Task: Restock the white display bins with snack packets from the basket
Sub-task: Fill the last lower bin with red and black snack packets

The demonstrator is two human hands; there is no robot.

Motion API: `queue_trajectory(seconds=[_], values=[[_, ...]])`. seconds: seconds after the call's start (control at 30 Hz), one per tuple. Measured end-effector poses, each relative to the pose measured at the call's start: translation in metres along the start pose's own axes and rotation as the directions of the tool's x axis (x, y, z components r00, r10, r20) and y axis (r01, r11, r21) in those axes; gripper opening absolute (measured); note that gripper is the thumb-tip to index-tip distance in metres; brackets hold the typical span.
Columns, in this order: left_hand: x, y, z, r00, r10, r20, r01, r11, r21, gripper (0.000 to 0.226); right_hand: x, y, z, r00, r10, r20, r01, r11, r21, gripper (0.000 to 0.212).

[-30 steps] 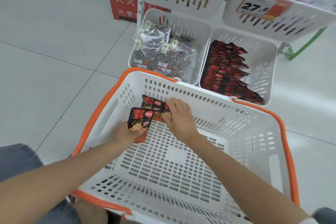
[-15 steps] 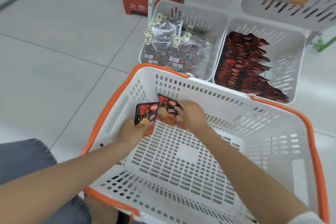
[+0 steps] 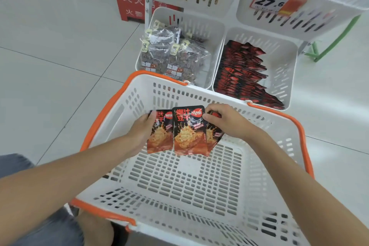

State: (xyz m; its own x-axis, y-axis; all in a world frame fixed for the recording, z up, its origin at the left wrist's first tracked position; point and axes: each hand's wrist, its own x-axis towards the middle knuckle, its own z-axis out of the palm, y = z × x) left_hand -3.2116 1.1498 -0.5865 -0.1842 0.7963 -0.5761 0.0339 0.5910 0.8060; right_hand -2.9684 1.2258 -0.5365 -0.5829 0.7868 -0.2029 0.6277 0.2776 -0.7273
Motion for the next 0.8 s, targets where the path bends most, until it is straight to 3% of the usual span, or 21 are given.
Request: queue_trajectory(seconds=[0.03,0.07,0.1,0.17,0.2,0.37,0.43,0.5,0.57,0.63,0.7,0.8], values=[[-0.004,0.005,0.010,0.991,-0.005,0.132,0.008,1.000,-0.018,0.082,0.000,-0.002,0.002,1.000,0.009,-0.014,-0.008,1.000,0.006,0.017],[-0.008,0.009,0.020,0.977,-0.007,0.215,0.012,1.000,-0.021,0.082,0.000,-0.003,0.005,0.999,0.021,-0.027,-0.021,1.000,0.007,0.017],[-0.010,0.012,0.030,0.967,0.014,0.255,-0.007,1.000,-0.031,0.068,0.000,-0.003,0.008,0.999,0.040,-0.035,-0.040,0.999,0.003,0.016],[-0.011,0.020,0.045,0.971,0.064,0.228,-0.068,0.998,0.013,0.039,-0.001,-0.003,0.009,0.996,0.078,-0.032,-0.078,0.997,-0.007,0.015],[-0.013,0.024,0.049,0.974,0.076,0.213,-0.085,0.996,0.034,0.035,-0.004,-0.003,0.007,0.996,0.086,-0.030,-0.086,0.996,-0.011,0.014],[-0.007,0.042,0.034,0.988,0.103,0.117,-0.108,0.993,0.043,0.033,-0.029,0.001,-0.028,0.975,0.084,-0.206,-0.093,0.995,-0.036,0.012],[-0.011,0.052,0.033,0.985,0.111,0.131,-0.125,0.986,0.109,0.032,-0.040,-0.004,-0.041,0.978,0.061,-0.200,-0.063,0.998,-0.002,0.012],[-0.016,0.060,0.042,0.976,0.112,0.187,-0.139,0.980,0.140,0.034,-0.046,-0.013,-0.043,0.984,0.038,-0.172,-0.039,0.999,-0.001,0.013],[-0.020,0.066,0.057,0.958,0.070,0.279,-0.088,0.995,0.053,0.039,-0.047,-0.020,-0.033,0.975,-0.003,-0.223,-0.008,0.999,-0.046,0.014],[-0.030,0.071,0.072,0.928,0.025,0.372,-0.014,0.999,-0.032,0.064,-0.046,-0.023,-0.019,0.950,-0.024,-0.312,0.006,0.998,-0.059,0.016],[-0.033,0.069,0.084,0.904,0.049,0.426,-0.060,0.998,0.012,0.089,-0.045,-0.025,-0.011,0.928,-0.042,-0.371,0.023,0.998,-0.056,0.018],[-0.035,0.070,0.092,0.930,0.155,0.334,-0.162,0.987,-0.008,0.069,-0.043,-0.024,-0.017,0.882,-0.075,-0.465,0.070,0.997,-0.028,0.034]])
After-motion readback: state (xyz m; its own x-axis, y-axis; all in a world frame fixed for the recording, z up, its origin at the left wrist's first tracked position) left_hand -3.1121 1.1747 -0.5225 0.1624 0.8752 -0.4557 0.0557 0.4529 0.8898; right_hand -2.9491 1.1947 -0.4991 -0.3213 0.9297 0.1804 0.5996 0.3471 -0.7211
